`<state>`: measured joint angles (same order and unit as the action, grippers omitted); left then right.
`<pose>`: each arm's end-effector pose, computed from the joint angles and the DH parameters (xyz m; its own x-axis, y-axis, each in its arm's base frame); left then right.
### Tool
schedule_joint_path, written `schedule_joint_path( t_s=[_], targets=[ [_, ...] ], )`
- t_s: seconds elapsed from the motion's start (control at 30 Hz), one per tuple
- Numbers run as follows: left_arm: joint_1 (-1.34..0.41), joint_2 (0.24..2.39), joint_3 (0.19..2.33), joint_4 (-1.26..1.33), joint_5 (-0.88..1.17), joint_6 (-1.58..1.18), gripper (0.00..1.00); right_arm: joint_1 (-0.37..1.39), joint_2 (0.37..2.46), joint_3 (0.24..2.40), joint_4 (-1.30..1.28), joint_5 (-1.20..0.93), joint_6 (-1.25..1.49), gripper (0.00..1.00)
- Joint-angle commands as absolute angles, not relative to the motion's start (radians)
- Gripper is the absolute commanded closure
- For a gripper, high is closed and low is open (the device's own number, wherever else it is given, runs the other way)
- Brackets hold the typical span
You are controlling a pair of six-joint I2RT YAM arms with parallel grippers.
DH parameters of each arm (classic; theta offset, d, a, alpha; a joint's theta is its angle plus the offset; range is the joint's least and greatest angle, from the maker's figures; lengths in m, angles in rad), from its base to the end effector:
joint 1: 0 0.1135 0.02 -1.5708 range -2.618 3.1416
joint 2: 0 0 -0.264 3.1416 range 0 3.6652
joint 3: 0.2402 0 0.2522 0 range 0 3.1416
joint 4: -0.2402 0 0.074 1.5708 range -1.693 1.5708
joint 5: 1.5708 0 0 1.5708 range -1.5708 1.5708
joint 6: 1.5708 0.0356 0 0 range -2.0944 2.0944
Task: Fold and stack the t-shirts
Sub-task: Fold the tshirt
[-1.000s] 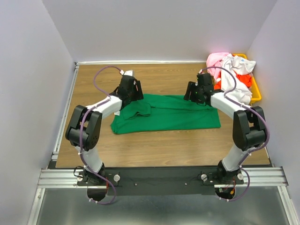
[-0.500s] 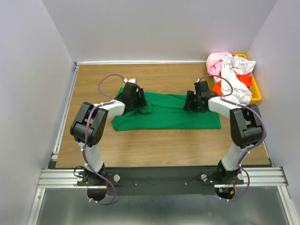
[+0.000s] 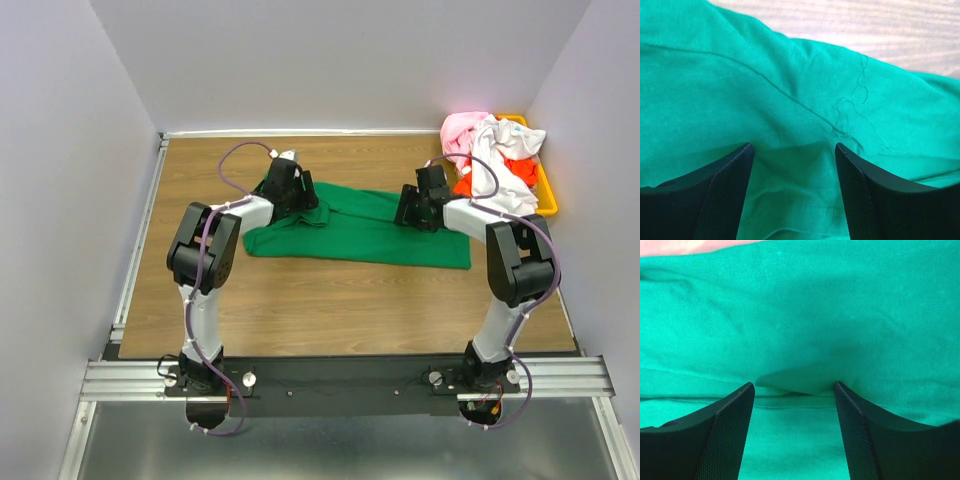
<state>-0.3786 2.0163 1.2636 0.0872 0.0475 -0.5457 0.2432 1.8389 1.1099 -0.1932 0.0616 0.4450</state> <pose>0.4080 -0.1641 0.1604 -0.7000 -0.2795 -0.6571 0.0475 0.9000 -0.4333 0.3681 0.0891 0.1624 -0.7861 0.2476 -0.5664 0.1486 0.9651 0.2157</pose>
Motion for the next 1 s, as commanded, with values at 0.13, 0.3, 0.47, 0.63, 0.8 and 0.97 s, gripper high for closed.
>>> schedule_joint_path(
  t_s=[0.13, 0.3, 0.47, 0.63, 0.8, 0.97],
  targets=[
    [-0.367, 2.08, 1.446, -0.021, 0.052, -0.463, 0.25, 0.218, 1.921, 1.18, -0.261, 0.103, 0.431, 0.27],
    [-0.365, 1.949, 1.445, -0.063, -0.033, -0.431, 0.23, 0.219, 1.911, 1.21, -0.265, 0.061, 0.413, 0.27],
    [-0.36, 1.7, 1.233, -0.113, -0.179, -0.439, 0.22, 0.219, 1.849, 1.204, -0.268, 0.029, 0.405, 0.27],
    [-0.36, 1.522, 0.984, -0.189, -0.282, -0.518, 0.22, 0.221, 1.781, 1.166, -0.268, -0.021, 0.405, 0.28],
    [-0.354, 1.356, 0.773, -0.227, -0.347, -0.603, 0.25, 0.224, 1.74, 1.112, -0.268, -0.038, 0.396, 0.28],
    [-0.298, 1.256, 0.669, -0.221, -0.333, -0.64, 0.28, 0.225, 1.717, 1.066, -0.267, -0.051, 0.391, 0.28]
  ],
)
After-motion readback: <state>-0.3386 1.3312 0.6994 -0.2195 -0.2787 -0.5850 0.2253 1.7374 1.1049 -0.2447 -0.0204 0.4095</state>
